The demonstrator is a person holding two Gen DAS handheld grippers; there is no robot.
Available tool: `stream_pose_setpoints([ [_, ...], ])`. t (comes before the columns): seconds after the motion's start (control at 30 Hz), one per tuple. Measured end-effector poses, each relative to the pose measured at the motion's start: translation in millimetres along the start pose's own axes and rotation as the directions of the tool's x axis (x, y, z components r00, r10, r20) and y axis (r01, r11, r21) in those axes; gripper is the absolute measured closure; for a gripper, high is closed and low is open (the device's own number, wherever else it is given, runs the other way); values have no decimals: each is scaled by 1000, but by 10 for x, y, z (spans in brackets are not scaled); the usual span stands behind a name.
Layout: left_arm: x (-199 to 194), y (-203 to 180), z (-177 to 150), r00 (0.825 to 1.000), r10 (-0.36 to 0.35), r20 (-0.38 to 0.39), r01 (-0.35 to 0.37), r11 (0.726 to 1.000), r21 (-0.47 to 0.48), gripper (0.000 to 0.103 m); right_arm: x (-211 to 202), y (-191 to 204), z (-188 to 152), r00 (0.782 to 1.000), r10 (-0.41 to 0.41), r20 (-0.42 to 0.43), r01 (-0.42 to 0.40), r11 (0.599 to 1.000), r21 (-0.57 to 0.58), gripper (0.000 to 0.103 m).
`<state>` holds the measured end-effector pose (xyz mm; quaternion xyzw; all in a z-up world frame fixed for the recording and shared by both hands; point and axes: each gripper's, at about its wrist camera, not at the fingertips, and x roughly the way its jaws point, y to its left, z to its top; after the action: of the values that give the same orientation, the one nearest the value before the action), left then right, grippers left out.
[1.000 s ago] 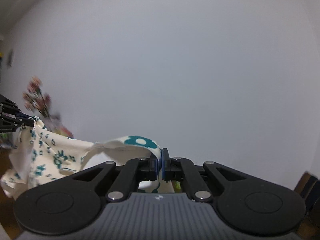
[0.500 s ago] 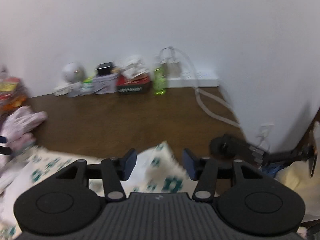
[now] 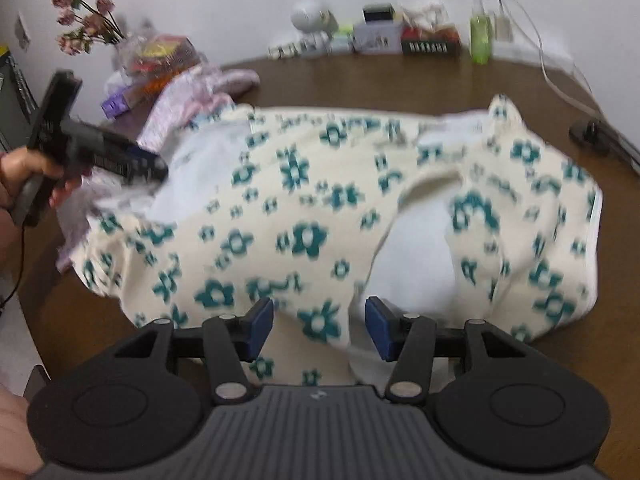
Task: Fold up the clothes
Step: 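Lower the dress flat and open both grippers to smooth it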
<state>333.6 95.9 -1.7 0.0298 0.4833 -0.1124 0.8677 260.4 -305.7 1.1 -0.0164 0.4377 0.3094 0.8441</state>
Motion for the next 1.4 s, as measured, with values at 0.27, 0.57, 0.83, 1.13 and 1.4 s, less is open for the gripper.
stream_pose_setpoints([
  [0.27, -106, 142, 207, 992, 76, 104, -67, 994, -88, 95, -91, -23, -78, 1000, 21, 18, -21, 1000, 23, 101],
  [0.57, -151, 565, 678, 986, 117, 117, -84, 963, -255, 54, -171, -215, -255, 998, 38, 42, -42, 992, 122, 101],
  [0.83, 50, 623, 687, 993, 7, 118, 34, 940, -338, 33, -215, -266, -213, 993, 64, 101, -80, 984, 161, 93],
  [1.13, 205, 771, 544, 994, 97, 55, -79, 961, -267, 54, -62, -282, -180, 994, 72, 87, -86, 981, 177, 89],
  [1.4, -128, 1019, 557, 980, -64, 188, 128, 928, -351, 35, -3, -236, -89, 991, 90, 97, -103, 985, 139, 76],
])
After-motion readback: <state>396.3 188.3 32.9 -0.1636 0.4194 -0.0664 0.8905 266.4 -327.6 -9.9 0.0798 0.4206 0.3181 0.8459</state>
